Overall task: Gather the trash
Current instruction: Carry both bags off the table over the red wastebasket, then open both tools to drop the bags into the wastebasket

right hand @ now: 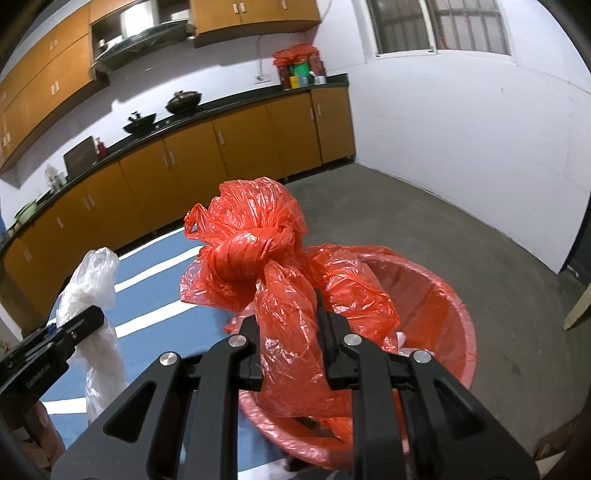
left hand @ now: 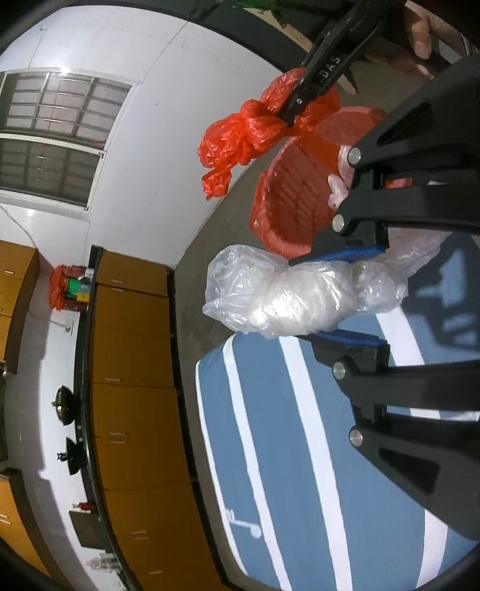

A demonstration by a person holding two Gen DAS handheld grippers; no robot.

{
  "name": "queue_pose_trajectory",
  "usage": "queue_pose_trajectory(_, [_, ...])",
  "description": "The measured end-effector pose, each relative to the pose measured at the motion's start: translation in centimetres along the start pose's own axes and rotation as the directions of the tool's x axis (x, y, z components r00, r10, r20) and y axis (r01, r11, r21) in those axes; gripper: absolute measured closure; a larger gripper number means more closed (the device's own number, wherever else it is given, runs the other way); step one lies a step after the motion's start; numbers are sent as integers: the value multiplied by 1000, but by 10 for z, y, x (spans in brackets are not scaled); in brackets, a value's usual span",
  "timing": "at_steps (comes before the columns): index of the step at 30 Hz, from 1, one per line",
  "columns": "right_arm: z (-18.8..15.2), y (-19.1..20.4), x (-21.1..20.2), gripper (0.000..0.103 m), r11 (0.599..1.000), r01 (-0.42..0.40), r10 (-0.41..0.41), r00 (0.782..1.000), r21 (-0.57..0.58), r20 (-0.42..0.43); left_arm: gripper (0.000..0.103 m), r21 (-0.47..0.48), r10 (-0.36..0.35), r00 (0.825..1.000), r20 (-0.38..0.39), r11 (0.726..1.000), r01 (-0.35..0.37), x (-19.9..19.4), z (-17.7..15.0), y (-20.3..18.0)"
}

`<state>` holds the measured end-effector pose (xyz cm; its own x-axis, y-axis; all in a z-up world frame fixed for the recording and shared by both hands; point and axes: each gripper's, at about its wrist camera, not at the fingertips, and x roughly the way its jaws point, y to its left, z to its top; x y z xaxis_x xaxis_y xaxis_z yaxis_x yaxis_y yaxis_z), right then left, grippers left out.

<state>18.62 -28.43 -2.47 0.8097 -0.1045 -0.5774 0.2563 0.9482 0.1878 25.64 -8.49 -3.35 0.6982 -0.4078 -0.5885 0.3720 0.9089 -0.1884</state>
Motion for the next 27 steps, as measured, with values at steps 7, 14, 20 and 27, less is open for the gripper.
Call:
queue_pose_trajectory(7, [1,-24,2,85,998,32,-32,999,57,-2,72,14,-69,997,-27,997,69,19,1,-21])
queue_pose_trajectory(14, [5,-41,3,85,992,48,-48,999,114,-1,72,30,-137,989,-58,990,139,43,4,-47])
queue_pose_trajectory(20, [9,-56,3,85,988,53,-55,998,148,11,71,40,-185,979,-90,981,189,64,6,-69])
queue_pose_trajectory(27, [5,-71,-4,62,982,40,-48,998,184,39,58,15,-210,969,-134,977,214,83,-1,-75])
